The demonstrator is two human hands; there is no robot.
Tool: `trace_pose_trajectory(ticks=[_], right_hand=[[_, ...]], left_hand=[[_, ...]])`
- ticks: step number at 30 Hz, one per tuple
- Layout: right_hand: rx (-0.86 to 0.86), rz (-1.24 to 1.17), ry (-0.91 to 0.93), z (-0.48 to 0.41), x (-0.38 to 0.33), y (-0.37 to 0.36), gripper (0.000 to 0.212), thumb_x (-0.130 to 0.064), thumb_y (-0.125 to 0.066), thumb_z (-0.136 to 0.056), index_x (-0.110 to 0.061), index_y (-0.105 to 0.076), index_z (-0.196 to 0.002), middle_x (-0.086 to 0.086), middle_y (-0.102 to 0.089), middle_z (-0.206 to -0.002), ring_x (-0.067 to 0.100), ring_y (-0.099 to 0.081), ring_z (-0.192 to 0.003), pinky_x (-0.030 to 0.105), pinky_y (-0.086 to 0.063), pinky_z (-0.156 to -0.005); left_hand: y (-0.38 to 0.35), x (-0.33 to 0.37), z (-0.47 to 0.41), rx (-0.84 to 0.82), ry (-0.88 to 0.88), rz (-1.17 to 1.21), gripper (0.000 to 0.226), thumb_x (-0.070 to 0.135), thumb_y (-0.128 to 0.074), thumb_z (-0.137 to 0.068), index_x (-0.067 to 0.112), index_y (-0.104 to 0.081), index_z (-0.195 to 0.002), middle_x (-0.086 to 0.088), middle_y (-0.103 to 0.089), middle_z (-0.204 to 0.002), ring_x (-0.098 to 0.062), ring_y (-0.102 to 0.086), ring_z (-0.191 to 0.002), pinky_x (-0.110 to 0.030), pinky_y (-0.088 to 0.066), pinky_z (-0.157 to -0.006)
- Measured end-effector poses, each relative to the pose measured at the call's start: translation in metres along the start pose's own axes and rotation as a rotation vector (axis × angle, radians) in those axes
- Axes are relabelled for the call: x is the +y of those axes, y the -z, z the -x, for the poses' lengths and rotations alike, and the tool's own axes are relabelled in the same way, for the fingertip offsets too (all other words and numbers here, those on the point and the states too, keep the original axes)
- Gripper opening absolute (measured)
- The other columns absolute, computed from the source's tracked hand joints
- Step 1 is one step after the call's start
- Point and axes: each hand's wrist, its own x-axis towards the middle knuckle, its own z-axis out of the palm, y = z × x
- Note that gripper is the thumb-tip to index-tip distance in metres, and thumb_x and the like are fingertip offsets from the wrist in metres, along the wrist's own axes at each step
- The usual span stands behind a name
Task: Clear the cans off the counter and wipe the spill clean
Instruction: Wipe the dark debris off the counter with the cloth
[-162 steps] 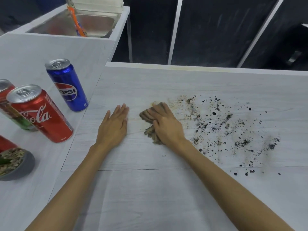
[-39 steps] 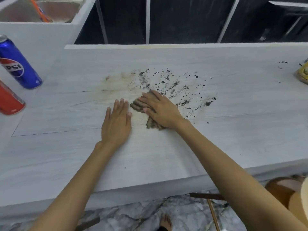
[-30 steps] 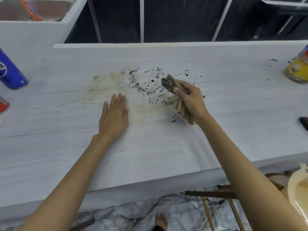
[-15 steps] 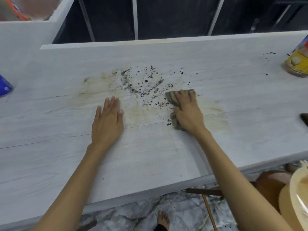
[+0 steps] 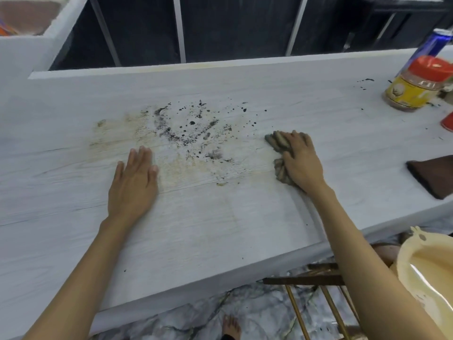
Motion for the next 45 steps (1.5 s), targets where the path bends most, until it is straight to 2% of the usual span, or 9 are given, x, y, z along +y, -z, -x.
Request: trace_pose_trajectory(ticks=[10, 15, 19, 25, 34, 37, 40, 43, 45], right_hand=[[-0.091, 0.139, 0.363, 0.004, -0.096, -0.075, 0.055, -0.022, -0.023, -0.083, 0.001, -0.05, -0.124, 0.02, -0.052, -0.124, 0.036, -0.04, -0.124, 0.05, -0.033, -0.107], [-0.239, -0.254, 0.305, -0.005, -0.089, -0.044, 0.041, -0.005, -0.041, -0.091, -0.01, -0.051, -0.13, 0.008, -0.053, -0.132, 0.023, -0.046, -0.123, 0.025, -0.037, -0.1], [0.013, -0.384, 0.069, -0.039, -0.048, 0.003, 0.038, -0.006, -0.037, -0.093, -0.011, -0.056, -0.126, 0.0, -0.06, -0.113, 0.013, -0.053, -0.101, 0.003, -0.035, -0.076], [0.014, 0.005, 0.008, -0.084, -0.009, -0.009, 0.037, -0.007, -0.037, -0.092, 0.0, -0.048, -0.126, 0.019, -0.048, -0.13, 0.029, -0.029, -0.133, 0.035, -0.036, -0.096], [-0.159, 0.007, 0.546, -0.044, -0.102, -0.076, 0.031, -0.001, -0.036, -0.09, -0.007, -0.053, -0.115, 0.014, -0.054, -0.118, 0.028, -0.047, -0.116, 0.045, -0.039, -0.106], [-0.361, -0.206, 0.535, -0.036, -0.098, -0.058, 0.035, -0.006, -0.04, -0.094, -0.008, -0.05, -0.128, -0.001, -0.055, -0.116, 0.015, -0.059, -0.089, 0.029, -0.052, -0.09], [-0.368, -0.423, 0.341, -0.059, -0.072, -0.035, 0.036, -0.012, -0.041, -0.096, -0.018, -0.054, -0.129, -0.024, -0.063, -0.071, -0.006, -0.056, -0.049, 0.004, -0.046, -0.053], [-0.137, -0.468, 0.143, -0.104, -0.044, -0.008, 0.036, -0.015, -0.04, -0.096, -0.016, -0.06, -0.125, -0.006, -0.067, -0.094, 0.005, -0.063, -0.085, 0.001, -0.044, -0.066], [-0.071, -0.258, 0.051, -0.136, -0.025, -0.005, 0.036, -0.021, -0.037, -0.098, -0.01, -0.056, -0.127, 0.009, -0.062, -0.118, 0.024, -0.057, -0.109, 0.018, -0.043, -0.087]], left_hand=[[-0.003, 0.004, -0.002, 0.002, 0.052, -0.065, 0.052, 0.031, -0.015, -0.099, 0.014, -0.009, -0.148, 0.001, -0.004, -0.158, -0.011, 0.002, -0.145, -0.033, 0.001, -0.119], [-0.002, 0.007, -0.002, 0.01, 0.067, -0.064, 0.052, 0.033, -0.015, -0.099, 0.015, -0.01, -0.148, 0.003, -0.005, -0.158, -0.01, 0.001, -0.145, -0.032, 0.0, -0.119], [-0.003, 0.006, -0.003, 0.014, 0.078, -0.061, 0.052, 0.033, -0.015, -0.099, 0.016, -0.012, -0.148, 0.005, -0.006, -0.157, -0.008, 0.0, -0.145, -0.031, 0.001, -0.119], [-0.006, 0.005, -0.004, 0.043, 0.081, -0.065, 0.051, 0.032, -0.017, -0.099, 0.017, -0.014, -0.148, 0.005, -0.008, -0.157, -0.008, -0.002, -0.145, -0.031, -0.001, -0.119], [-0.007, 0.006, -0.005, 0.07, 0.094, -0.056, 0.05, 0.032, -0.018, -0.099, 0.017, -0.016, -0.147, 0.005, -0.01, -0.157, -0.007, -0.005, -0.145, -0.03, -0.002, -0.118], [-0.006, 0.006, -0.004, 0.075, 0.082, -0.053, 0.051, 0.033, -0.018, -0.099, 0.017, -0.016, -0.147, 0.005, -0.01, -0.157, -0.007, -0.006, -0.144, -0.029, -0.002, -0.118], [-0.006, 0.005, -0.003, 0.079, 0.083, -0.042, 0.051, 0.033, -0.018, -0.099, 0.017, -0.017, -0.147, 0.005, -0.011, -0.157, -0.006, -0.006, -0.144, -0.028, -0.002, -0.118], [-0.007, 0.007, -0.003, 0.096, 0.096, -0.044, 0.051, 0.033, -0.018, -0.099, 0.016, -0.018, -0.147, 0.004, -0.012, -0.157, -0.007, -0.007, -0.144, -0.027, -0.003, -0.117], [-0.008, 0.007, -0.003, 0.107, 0.093, -0.059, 0.05, 0.032, -0.019, -0.099, 0.015, -0.019, -0.147, 0.003, -0.014, -0.156, -0.008, -0.009, -0.144, -0.028, -0.003, -0.117]])
